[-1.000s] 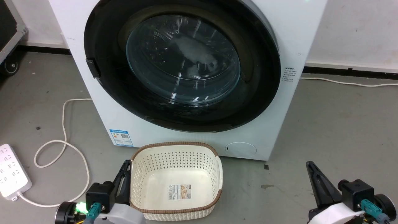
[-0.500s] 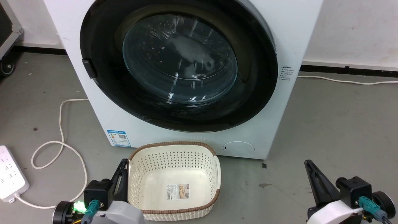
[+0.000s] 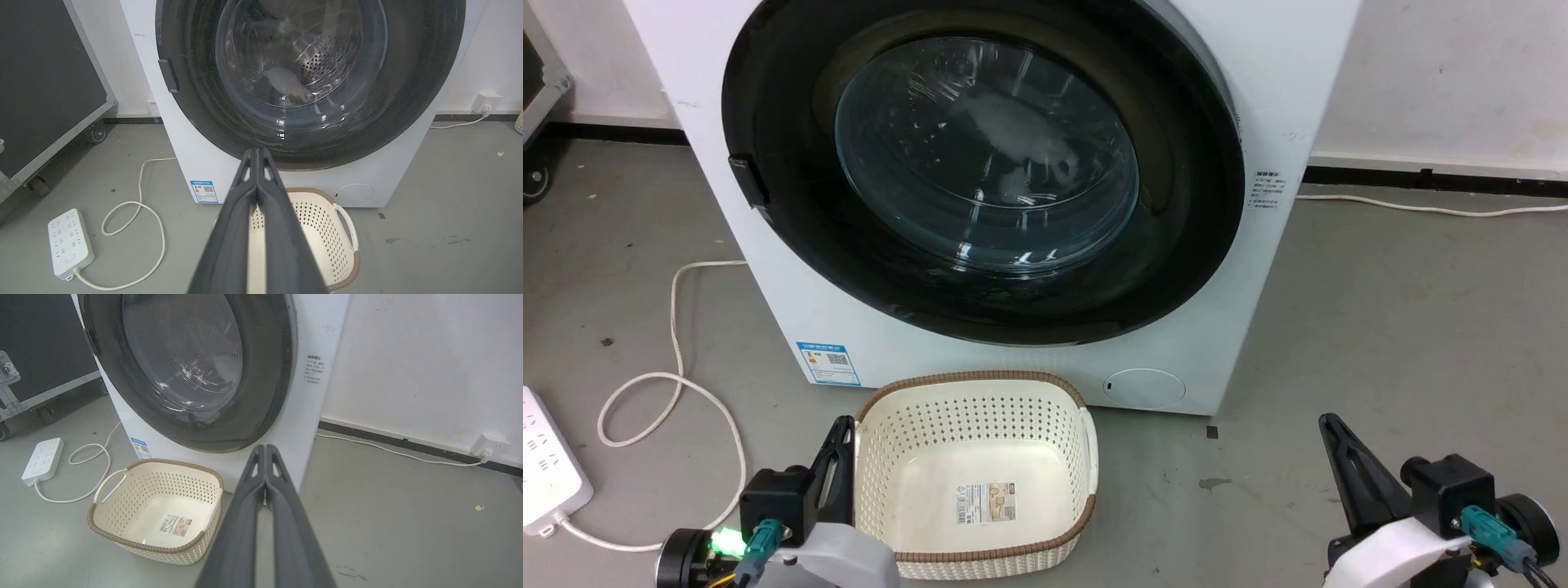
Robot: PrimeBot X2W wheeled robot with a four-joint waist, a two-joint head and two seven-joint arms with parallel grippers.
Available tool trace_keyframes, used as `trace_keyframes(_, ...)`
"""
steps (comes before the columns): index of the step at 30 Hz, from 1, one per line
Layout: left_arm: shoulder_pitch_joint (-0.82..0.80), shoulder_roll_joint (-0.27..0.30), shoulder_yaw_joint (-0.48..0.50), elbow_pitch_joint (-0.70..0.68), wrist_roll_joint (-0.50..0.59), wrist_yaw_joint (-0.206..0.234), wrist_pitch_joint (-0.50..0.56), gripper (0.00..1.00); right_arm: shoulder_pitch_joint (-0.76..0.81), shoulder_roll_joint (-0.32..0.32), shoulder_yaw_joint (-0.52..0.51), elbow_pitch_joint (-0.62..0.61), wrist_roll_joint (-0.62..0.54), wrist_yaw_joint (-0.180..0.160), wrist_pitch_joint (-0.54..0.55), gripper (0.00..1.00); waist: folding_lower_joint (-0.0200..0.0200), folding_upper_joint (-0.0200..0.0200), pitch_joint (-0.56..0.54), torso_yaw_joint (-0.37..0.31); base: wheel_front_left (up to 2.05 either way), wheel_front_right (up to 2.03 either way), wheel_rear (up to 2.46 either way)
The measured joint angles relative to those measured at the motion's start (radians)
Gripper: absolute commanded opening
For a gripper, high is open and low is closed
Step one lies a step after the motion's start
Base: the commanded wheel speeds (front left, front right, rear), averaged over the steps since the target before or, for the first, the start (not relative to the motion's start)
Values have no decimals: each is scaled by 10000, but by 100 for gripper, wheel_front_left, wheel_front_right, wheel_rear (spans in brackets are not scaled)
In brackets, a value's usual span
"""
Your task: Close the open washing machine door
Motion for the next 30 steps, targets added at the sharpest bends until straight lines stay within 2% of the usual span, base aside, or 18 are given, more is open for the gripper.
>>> trace_keyframes(11, -37, -21, 94, -84, 23, 146, 240, 0, -70, 2, 54, -121, -4, -2, 247, 0, 0, 0, 26, -95, 0, 0, 0)
trace_keyframes(30, -41, -33, 117, -105, 81, 146, 265, 0, -72, 2, 65, -144, -29, -2, 268, 0, 0, 0, 26, -97, 0, 0, 0)
